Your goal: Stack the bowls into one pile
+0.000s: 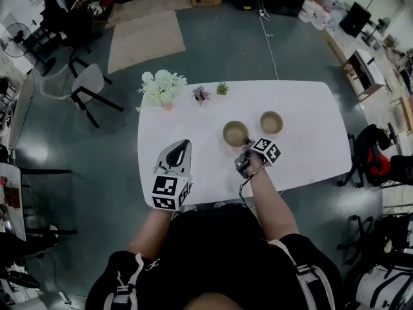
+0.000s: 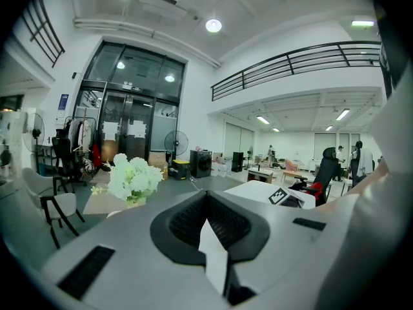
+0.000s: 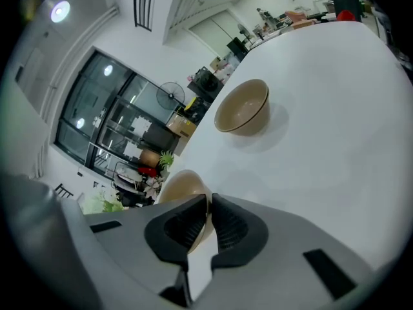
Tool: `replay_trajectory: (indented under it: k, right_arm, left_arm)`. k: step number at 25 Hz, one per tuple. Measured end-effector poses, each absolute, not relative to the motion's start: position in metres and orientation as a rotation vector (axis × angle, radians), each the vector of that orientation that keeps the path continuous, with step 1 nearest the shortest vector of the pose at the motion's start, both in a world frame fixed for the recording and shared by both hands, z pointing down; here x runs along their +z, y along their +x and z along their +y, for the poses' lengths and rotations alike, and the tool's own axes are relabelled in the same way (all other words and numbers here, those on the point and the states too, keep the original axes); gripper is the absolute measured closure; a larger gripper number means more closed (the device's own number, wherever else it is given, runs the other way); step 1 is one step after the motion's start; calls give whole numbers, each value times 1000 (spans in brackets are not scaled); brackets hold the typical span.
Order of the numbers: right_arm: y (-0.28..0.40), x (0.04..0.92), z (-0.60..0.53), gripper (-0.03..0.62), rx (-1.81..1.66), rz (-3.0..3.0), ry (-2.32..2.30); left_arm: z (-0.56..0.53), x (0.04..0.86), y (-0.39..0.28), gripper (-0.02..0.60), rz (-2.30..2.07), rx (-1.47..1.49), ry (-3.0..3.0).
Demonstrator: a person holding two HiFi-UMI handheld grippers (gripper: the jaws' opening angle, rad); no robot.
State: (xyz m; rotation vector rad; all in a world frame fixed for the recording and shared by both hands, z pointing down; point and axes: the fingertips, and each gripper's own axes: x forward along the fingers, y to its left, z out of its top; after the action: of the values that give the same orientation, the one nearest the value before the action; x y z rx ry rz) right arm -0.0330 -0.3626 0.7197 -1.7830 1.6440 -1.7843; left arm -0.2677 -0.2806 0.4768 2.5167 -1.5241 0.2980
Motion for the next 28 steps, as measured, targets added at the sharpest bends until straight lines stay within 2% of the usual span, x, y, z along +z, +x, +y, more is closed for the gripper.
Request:
replay_trajectory:
  k: [19, 28]
  right_arm:
    - [114, 679, -383, 555, -1568, 1369, -1914]
    - [144, 698, -404, 554, -1554, 1335, -2017]
  left_arm:
    - [-292, 471, -223, 568, -1440, 314, 2581]
    - [-296, 474, -224, 568, -1496, 334, 2555]
